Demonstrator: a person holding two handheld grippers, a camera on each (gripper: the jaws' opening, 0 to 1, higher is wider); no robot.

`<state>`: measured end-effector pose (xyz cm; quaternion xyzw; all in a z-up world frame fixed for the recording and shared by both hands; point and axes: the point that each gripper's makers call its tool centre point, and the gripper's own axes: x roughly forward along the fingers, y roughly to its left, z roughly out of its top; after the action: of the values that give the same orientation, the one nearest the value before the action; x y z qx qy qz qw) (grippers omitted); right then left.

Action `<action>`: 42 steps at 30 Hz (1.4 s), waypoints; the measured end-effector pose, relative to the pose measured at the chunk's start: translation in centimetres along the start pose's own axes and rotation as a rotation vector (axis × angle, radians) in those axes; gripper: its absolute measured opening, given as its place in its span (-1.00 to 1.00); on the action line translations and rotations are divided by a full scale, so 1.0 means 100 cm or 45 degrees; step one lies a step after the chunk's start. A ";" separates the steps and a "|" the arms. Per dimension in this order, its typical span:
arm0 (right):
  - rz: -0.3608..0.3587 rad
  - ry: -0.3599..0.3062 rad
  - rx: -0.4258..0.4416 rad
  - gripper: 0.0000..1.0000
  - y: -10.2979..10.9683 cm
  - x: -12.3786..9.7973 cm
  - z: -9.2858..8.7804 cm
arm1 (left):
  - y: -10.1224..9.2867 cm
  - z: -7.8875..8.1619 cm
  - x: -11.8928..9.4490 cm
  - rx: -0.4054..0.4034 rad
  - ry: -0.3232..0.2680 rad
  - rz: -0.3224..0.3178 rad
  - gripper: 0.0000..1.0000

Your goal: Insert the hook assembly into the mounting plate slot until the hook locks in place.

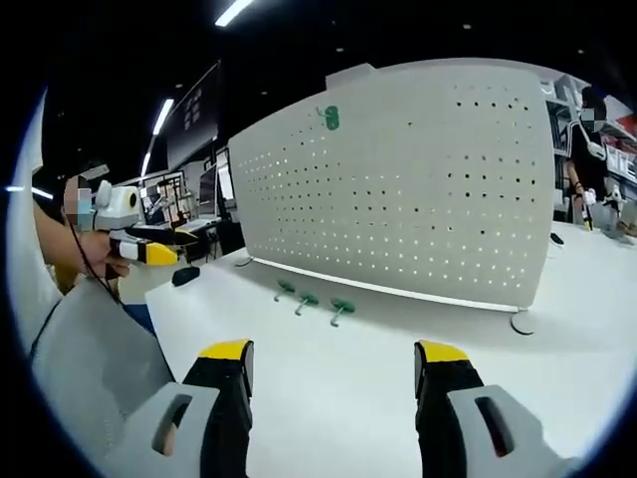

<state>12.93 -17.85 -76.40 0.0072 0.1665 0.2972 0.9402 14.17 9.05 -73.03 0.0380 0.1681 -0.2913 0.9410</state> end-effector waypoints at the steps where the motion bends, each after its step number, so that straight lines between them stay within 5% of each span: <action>1: 0.000 0.006 0.007 0.26 0.000 0.000 -0.001 | -0.001 0.000 0.001 -0.004 0.002 -0.003 0.45; 20: 0.012 0.003 0.018 0.26 0.001 0.000 -0.002 | 0.008 0.005 0.023 0.082 0.080 -0.078 0.46; 42: 0.018 0.020 -0.001 0.27 0.003 0.001 -0.003 | 0.034 -0.010 0.063 0.317 0.338 -0.236 0.47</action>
<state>12.78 -17.61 -76.67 0.0058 0.1737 0.3039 0.9367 20.66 8.60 -76.23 0.1765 0.2562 -0.3875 0.8678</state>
